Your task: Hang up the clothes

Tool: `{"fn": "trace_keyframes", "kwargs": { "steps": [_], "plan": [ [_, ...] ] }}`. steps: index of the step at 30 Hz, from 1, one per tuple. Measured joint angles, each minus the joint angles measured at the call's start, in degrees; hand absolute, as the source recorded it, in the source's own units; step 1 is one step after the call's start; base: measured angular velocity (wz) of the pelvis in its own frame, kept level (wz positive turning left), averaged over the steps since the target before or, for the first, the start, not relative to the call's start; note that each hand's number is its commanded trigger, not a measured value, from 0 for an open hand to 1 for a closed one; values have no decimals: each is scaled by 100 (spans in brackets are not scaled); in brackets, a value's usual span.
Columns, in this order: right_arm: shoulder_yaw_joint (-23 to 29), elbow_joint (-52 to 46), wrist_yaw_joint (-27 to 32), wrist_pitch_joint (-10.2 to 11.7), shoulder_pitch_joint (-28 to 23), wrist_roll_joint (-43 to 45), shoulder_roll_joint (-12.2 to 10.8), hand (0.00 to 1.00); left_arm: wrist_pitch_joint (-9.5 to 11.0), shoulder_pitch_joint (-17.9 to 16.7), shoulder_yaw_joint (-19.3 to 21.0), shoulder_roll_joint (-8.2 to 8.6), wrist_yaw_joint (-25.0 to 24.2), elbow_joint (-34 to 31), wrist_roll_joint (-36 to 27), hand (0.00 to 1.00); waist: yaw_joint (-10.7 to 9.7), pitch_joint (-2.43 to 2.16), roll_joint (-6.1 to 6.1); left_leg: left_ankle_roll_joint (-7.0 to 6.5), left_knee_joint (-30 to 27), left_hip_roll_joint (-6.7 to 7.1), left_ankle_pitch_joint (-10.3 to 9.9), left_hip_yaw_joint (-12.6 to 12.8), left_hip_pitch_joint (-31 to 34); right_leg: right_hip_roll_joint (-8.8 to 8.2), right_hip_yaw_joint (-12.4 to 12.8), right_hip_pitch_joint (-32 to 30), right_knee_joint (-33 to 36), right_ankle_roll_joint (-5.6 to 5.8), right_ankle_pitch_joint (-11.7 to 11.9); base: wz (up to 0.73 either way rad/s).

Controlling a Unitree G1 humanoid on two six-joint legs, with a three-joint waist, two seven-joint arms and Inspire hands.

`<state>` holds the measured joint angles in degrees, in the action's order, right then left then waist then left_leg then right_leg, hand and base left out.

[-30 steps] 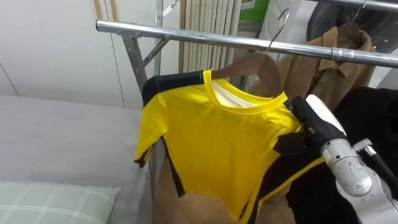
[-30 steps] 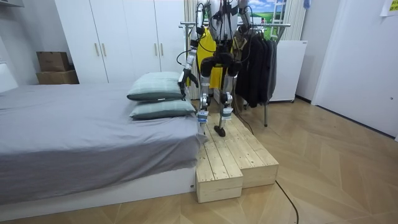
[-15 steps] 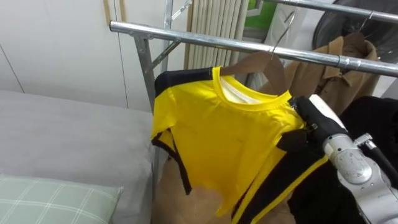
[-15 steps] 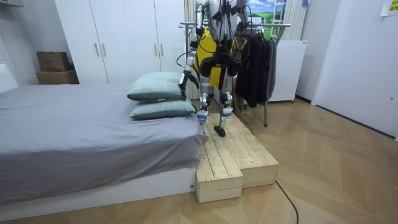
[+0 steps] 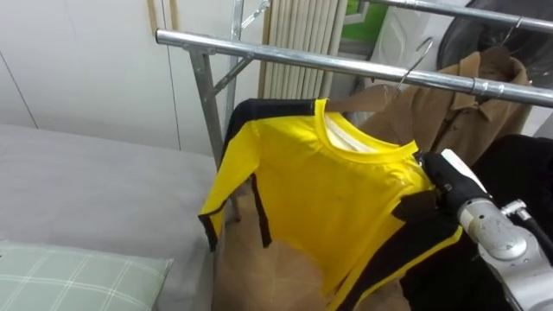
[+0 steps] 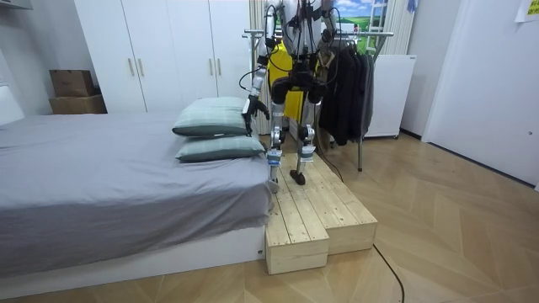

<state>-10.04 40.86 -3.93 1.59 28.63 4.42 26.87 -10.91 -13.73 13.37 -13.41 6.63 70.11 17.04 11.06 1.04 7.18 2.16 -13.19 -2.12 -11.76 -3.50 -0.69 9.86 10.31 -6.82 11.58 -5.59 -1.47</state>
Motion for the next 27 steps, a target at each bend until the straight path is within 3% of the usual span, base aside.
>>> {"fn": "trace_keyframes", "kwargs": {
  "steps": [22, 27],
  "plan": [
    [-1, 582, -151, -38, 87, -212, 34, 100, -8, -37, -8, -13, 6, -150, 113, 0, 4, 4, 6, 9, 7, 6, 7, -123, -14, -19, -109, 49, -28, -23, -23, 2],
    [-13, 1101, -315, -38, 173, -188, 31, 100, -7, -37, -16, -23, 5, -169, 123, 0, 18, 31, 34, 2, 60, 10, 27, -138, -44, -28, -106, 86, -86, -30, -28, 0]
  ]
}}
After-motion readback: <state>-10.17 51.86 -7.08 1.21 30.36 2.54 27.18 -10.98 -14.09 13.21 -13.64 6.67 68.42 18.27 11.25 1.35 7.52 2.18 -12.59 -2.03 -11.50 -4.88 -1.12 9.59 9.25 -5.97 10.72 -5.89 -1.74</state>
